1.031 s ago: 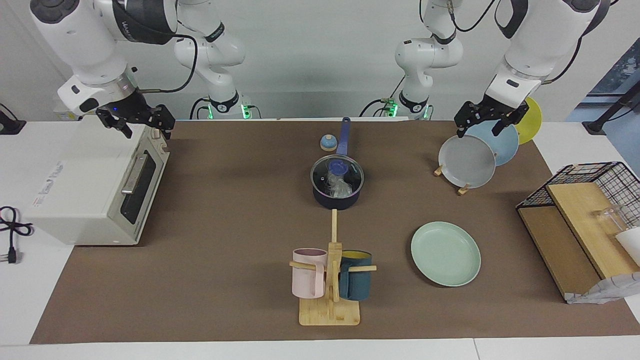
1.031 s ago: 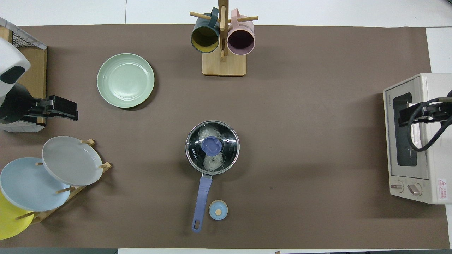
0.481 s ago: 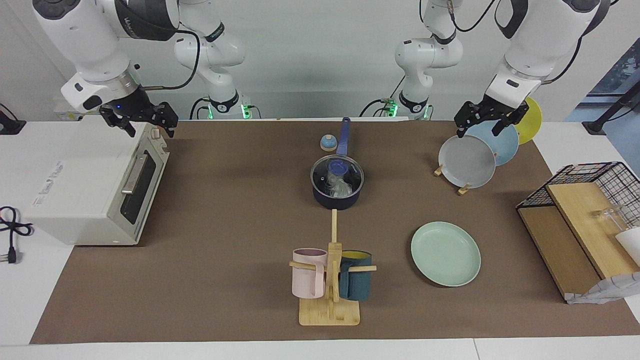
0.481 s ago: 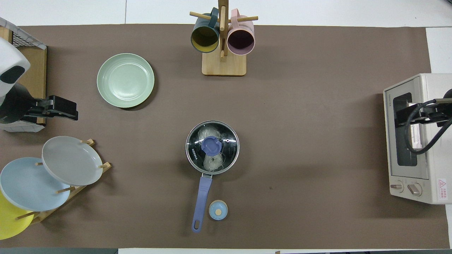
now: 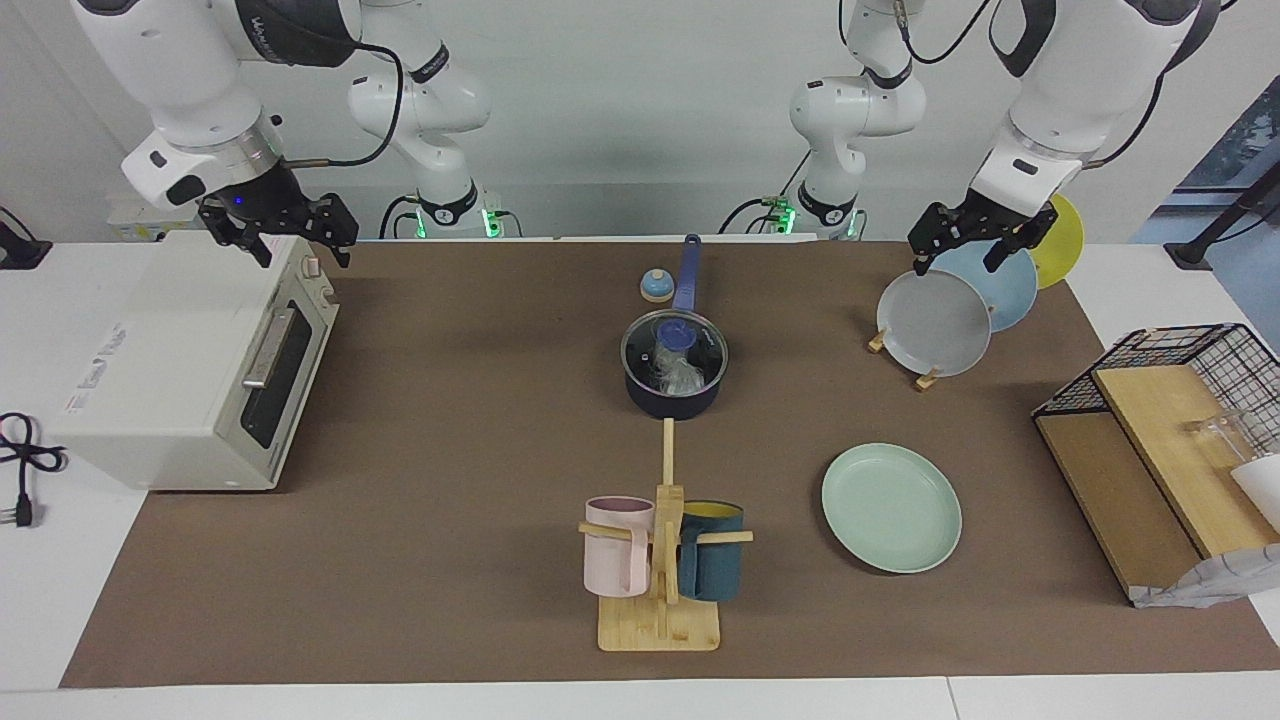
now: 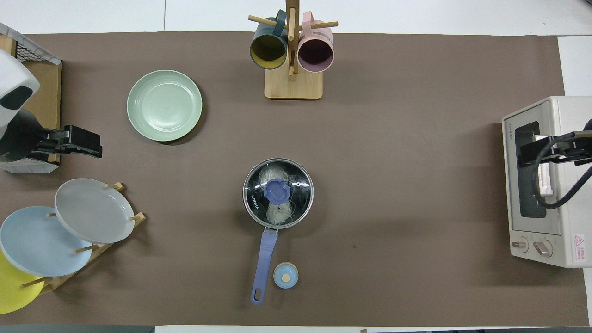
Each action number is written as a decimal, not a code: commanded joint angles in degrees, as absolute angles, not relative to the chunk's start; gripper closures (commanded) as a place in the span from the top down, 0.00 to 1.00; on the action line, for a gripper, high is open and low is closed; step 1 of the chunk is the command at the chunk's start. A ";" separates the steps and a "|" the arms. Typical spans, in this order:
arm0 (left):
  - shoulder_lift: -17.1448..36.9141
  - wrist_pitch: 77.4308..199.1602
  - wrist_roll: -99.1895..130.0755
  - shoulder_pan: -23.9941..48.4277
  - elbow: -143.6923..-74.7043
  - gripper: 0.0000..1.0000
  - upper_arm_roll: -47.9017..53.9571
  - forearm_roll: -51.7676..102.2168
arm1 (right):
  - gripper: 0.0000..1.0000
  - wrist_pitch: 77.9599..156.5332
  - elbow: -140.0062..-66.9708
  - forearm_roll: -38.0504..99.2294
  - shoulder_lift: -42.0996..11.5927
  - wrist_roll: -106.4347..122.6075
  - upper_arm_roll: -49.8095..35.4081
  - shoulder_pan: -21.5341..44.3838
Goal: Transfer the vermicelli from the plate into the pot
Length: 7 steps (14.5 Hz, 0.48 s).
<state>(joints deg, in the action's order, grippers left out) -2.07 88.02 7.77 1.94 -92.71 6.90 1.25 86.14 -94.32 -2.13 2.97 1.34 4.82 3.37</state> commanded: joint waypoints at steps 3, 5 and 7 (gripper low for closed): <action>-3.43 87.98 7.56 1.93 -93.96 1.00 6.77 0.35 | 1.00 86.05 -92.90 -1.05 3.16 2.11 4.92 2.90; -3.43 87.89 7.56 1.93 -93.96 1.00 6.77 0.35 | 1.00 85.96 -92.99 -1.05 3.16 2.11 5.01 2.64; -3.43 87.98 7.56 1.93 -93.96 1.00 6.77 0.35 | 1.00 85.61 -92.99 -0.97 3.16 2.20 4.84 2.72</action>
<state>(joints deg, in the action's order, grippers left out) -2.07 88.02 7.77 1.94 -92.71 6.90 1.25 86.18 -93.20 -2.11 2.98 1.34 5.05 3.26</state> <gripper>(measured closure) 0.000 0.000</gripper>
